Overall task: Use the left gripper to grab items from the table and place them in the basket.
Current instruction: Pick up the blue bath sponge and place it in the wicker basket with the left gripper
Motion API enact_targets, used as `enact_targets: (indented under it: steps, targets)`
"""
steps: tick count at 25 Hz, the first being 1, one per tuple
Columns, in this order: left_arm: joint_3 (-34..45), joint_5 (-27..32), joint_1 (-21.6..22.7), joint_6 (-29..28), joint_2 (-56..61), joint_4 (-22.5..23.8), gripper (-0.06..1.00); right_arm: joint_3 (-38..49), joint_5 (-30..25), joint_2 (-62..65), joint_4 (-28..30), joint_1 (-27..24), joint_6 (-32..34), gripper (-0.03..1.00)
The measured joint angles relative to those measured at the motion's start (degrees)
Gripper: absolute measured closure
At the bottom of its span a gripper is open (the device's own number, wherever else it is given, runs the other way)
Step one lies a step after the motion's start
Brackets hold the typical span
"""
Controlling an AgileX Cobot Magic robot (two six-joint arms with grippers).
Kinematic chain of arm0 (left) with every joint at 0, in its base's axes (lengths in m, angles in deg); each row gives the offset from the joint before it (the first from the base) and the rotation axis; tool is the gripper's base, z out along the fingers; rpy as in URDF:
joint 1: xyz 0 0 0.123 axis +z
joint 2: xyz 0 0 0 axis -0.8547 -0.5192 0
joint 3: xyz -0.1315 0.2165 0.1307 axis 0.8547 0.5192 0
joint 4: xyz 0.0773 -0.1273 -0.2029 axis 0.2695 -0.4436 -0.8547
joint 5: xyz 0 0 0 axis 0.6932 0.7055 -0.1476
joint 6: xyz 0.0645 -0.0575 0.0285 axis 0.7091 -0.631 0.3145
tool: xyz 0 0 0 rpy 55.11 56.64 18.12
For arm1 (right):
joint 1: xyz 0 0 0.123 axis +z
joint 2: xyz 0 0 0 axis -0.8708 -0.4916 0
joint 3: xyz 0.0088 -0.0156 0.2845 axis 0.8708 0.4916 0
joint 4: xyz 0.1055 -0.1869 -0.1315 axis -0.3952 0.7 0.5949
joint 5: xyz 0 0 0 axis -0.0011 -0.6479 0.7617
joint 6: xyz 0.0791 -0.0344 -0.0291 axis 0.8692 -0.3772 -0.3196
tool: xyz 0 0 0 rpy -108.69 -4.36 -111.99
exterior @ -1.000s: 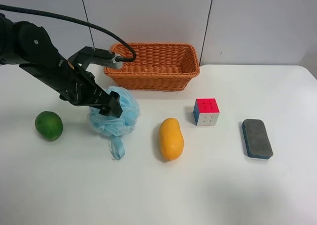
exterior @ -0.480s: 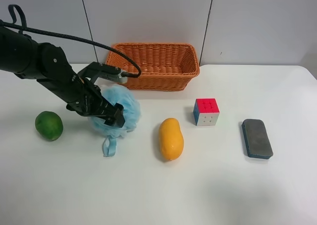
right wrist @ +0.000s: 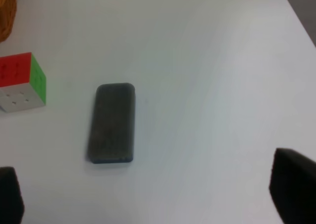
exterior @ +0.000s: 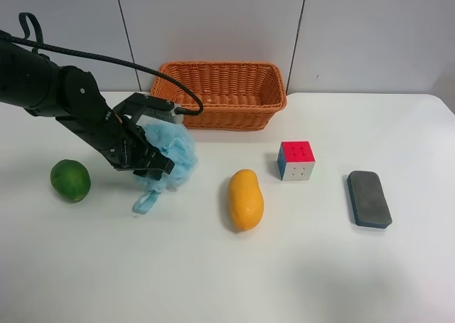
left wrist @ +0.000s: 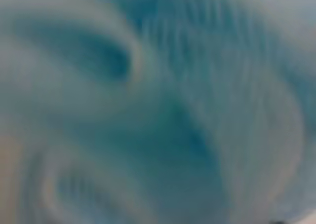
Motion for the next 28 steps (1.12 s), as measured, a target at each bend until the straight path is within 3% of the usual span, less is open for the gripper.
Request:
enact_targets:
  steps: [2,20,28]
  targets:
    - [0.0,-0.3,0.0,0.0,0.0,0.0,0.83,0.0,0.0,0.0,0.0,0.0,0.0,-0.02]
    - [0.0,-0.2,0.0,0.0,0.0,0.0,0.83,0.0,0.0,0.0,0.0,0.0,0.0,-0.02]
    - [0.0,2.1,0.0,0.0,5.1,0.0,0.83,0.0,0.0,0.0,0.0,0.0,0.0,-0.02]
